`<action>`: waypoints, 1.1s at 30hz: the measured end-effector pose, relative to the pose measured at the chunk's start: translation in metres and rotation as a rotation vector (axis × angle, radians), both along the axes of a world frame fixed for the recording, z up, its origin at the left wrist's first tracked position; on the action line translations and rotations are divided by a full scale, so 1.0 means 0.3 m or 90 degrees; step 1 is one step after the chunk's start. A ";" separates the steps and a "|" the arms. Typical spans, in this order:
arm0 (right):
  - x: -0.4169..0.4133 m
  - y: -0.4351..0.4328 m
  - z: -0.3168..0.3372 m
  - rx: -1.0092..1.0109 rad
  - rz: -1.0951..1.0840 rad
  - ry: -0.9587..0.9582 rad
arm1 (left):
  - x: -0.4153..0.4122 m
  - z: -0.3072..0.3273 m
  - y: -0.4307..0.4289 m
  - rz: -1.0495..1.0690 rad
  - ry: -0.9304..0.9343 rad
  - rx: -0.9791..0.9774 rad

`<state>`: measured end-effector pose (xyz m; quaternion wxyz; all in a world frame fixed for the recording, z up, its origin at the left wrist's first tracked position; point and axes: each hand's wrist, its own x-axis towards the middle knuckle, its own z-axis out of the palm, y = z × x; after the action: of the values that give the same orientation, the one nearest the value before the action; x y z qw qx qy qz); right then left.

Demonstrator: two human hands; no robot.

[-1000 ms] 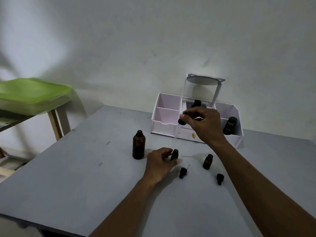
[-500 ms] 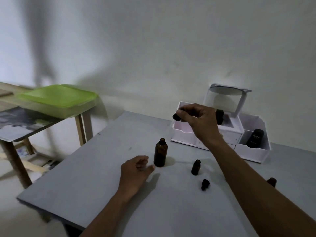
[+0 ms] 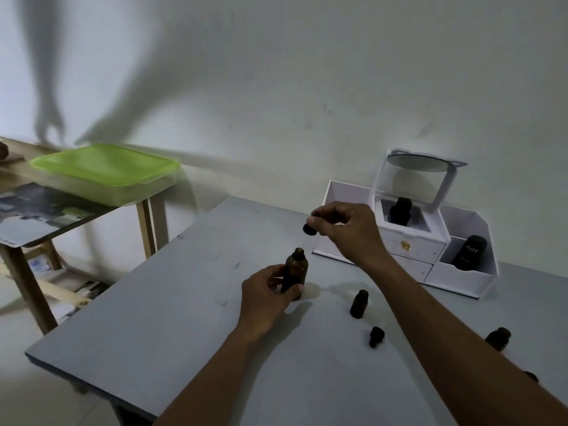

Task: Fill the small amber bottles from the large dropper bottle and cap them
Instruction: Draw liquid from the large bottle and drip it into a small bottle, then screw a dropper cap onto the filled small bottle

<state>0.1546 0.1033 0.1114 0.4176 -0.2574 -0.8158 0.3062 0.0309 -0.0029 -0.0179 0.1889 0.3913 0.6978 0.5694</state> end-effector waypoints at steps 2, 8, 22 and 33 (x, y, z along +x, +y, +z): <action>-0.013 0.011 -0.036 -0.007 -0.002 -0.035 | -0.004 -0.004 -0.003 0.000 -0.001 0.009; -0.032 0.015 -0.142 -0.020 -0.005 -0.108 | -0.009 -0.016 -0.006 -0.004 0.012 0.022; 0.119 -0.019 -0.103 0.006 -0.016 -0.109 | 0.015 -0.026 -0.060 0.020 0.004 -0.002; 0.480 -0.018 -0.219 0.000 0.009 -0.414 | 0.199 -0.015 -0.043 -0.094 0.009 -0.023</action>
<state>0.2988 0.0980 0.0458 0.1332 -0.3361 -0.9082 0.2107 0.0907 -0.0157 -0.0223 0.2322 0.4425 0.6784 0.5385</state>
